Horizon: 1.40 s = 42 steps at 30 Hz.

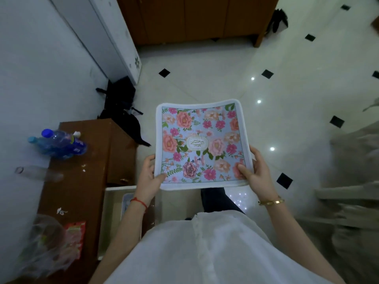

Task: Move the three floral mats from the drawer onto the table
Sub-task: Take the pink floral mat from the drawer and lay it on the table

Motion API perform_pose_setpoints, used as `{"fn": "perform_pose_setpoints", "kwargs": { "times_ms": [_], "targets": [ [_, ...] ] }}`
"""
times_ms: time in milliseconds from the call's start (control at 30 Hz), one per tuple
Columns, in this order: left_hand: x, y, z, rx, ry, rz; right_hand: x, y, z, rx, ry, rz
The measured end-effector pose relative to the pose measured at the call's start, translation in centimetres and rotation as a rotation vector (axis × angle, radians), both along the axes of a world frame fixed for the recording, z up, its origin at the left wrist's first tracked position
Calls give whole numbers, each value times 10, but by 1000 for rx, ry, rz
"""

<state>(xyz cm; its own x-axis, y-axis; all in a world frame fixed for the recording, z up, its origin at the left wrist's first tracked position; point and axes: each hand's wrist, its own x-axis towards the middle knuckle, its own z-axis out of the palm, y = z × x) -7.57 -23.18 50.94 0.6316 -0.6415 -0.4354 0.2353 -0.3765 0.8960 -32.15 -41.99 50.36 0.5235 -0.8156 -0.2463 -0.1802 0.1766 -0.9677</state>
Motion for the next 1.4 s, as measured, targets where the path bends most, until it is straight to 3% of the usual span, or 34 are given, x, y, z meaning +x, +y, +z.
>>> {"fn": "perform_pose_setpoints", "kwargs": {
  "times_ms": [500, 800, 1200, 1400],
  "targets": [
    [28, -360, 38, -117, -108, -397, -25, -238, 35, -88, -29, -418],
    [11, -574, 42, -183, -77, -696, -51, -360, 42, -97, -49, -719],
    [-79, -899, 56, -263, -40, -1135, -97, -554, 59, -199, -7, -1191],
    [-156, -1003, 74, -268, -31, -1372, -132, -602, 70, -213, -26, -1430]
  ]
}}
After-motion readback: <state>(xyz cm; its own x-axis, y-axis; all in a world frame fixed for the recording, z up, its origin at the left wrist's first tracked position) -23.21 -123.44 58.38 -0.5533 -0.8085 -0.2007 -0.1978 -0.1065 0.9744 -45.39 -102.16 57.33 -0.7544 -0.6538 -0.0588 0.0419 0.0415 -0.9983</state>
